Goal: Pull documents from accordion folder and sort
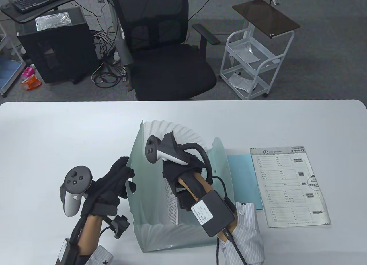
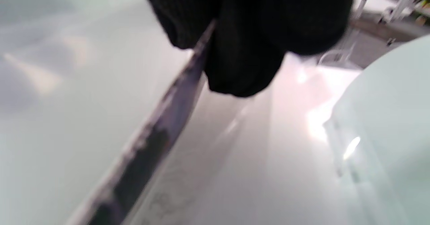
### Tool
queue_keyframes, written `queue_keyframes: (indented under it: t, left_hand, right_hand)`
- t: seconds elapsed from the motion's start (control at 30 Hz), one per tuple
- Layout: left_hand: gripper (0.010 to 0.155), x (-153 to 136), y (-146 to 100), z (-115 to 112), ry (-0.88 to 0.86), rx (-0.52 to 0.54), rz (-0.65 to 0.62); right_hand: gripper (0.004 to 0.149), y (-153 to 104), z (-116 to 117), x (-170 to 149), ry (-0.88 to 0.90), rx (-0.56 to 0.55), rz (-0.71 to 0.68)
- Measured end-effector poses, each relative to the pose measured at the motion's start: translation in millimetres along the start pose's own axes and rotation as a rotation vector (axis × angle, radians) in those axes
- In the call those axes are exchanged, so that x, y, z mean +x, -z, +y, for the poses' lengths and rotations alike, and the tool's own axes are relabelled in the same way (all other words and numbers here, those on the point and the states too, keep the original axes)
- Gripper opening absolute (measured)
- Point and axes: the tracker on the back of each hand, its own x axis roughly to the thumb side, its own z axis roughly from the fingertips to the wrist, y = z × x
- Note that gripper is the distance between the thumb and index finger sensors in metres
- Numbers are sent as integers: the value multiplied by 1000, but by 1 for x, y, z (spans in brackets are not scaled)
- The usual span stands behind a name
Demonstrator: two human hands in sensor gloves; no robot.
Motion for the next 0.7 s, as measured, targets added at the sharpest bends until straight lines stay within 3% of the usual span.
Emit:
queue_keyframes:
  t: [0.13,0.33,0.7]
  left_hand:
    - [70,0,0,0,2,2,0]
    - [70,-1,0,0,1,5,0]
    - [70,-1,-1,0,1,8,2]
  right_hand:
    - [72,-18,-10,-12,18,-132,26]
    - [83,-37,-24,-38,103,-250,67]
    - [56,-74,-44,-107,431,-362,97]
